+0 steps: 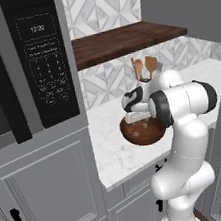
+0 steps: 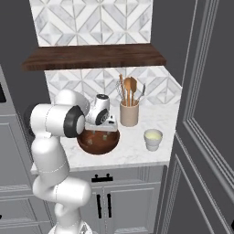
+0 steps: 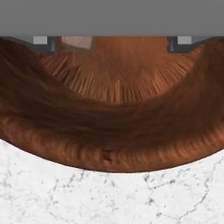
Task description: Grab a lemon wedge from the fridge and one ice cube from the ice bowl, and put them in the glass of lemonade.
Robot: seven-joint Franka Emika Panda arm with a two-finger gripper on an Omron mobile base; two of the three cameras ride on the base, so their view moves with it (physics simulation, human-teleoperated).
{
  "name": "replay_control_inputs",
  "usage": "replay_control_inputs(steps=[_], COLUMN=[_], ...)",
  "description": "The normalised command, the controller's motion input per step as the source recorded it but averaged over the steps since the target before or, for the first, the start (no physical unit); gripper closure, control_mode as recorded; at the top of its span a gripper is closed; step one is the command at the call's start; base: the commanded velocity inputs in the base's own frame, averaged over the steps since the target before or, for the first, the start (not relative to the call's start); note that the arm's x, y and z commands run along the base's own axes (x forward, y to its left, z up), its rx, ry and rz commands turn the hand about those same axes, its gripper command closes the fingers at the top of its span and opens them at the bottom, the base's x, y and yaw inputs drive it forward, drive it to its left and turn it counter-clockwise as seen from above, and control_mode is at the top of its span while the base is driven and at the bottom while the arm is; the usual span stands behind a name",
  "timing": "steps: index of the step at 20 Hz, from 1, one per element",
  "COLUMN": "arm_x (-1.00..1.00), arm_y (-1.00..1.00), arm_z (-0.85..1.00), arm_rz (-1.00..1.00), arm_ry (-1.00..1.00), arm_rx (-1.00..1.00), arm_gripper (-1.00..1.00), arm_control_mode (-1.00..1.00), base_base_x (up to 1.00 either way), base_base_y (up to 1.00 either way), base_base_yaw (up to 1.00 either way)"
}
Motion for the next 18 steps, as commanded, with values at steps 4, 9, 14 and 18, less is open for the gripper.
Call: replay_control_inputs(steps=[4,9,14,18], arm_x=[-0.15,0.01,0.17,0.0], arm_y=[0.0,0.0,0.0,0.01], arm_z=[0.0,0.0,-0.05,-0.34], arm_rz=[0.0,0.0,-0.03,-0.02], arm_ry=[-0.08,0.0,0.05,0.0], arm_rx=[0.01,0.0,0.0,0.01], arm_gripper=[-1.0,-1.0,-1.0,-1.0], arm_control_mode=[-1.0,-1.0,-1.0,-1.0], base_base_x=[0.0,0.0,0.0,0.0], base_base_y=[0.0,0.0,0.0,0.0], base_base_yaw=[0.0,0.0,0.0,0.0])
